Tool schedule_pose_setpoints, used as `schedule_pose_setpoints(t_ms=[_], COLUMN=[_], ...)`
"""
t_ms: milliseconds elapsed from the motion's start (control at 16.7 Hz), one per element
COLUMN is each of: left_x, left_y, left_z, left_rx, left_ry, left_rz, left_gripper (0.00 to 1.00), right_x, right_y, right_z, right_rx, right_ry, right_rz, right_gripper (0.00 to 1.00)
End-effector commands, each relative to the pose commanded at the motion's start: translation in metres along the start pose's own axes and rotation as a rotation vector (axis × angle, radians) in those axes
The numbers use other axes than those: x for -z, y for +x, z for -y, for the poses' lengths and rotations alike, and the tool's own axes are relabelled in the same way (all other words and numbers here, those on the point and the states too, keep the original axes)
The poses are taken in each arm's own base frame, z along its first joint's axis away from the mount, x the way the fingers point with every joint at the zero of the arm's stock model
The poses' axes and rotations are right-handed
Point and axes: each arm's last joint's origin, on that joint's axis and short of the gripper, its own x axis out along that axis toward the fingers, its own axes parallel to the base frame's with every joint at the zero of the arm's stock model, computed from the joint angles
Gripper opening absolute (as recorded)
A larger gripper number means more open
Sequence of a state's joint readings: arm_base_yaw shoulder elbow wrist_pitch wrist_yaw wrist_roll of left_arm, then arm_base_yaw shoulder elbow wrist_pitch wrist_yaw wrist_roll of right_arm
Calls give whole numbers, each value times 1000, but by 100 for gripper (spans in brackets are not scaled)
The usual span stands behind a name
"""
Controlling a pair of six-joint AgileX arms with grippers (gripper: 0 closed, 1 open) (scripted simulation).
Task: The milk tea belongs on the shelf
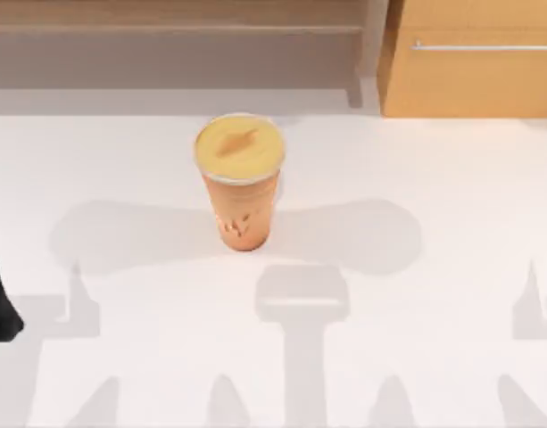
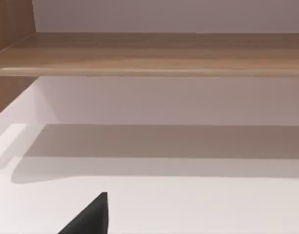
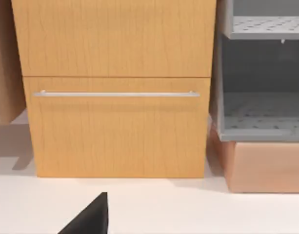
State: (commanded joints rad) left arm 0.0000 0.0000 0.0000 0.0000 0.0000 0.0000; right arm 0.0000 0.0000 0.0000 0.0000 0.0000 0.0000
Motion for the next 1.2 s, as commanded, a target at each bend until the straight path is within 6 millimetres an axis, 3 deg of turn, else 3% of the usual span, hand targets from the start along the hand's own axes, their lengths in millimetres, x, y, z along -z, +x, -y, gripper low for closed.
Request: schedule_pose_setpoints(t_ms=[360, 660, 960, 1200], left_x=[-11, -32, -31, -3], left_y=[5, 30, 69, 88], left_z=[5, 27, 80, 141], left_rx=[-2, 8, 22, 28], left_ry=[-6, -32, -44, -30], left_rz=[17, 1, -61, -102], left_gripper=[100, 100, 100, 100], right_x=[0, 0, 0, 0], right_y=[0, 0, 0, 0], right_z=[0, 0, 0, 0], right_rx=[0, 0, 0, 0], right_ry=[0, 0, 0, 0], right_rz=[0, 0, 0, 0], right_gripper=[100, 100, 100, 100])
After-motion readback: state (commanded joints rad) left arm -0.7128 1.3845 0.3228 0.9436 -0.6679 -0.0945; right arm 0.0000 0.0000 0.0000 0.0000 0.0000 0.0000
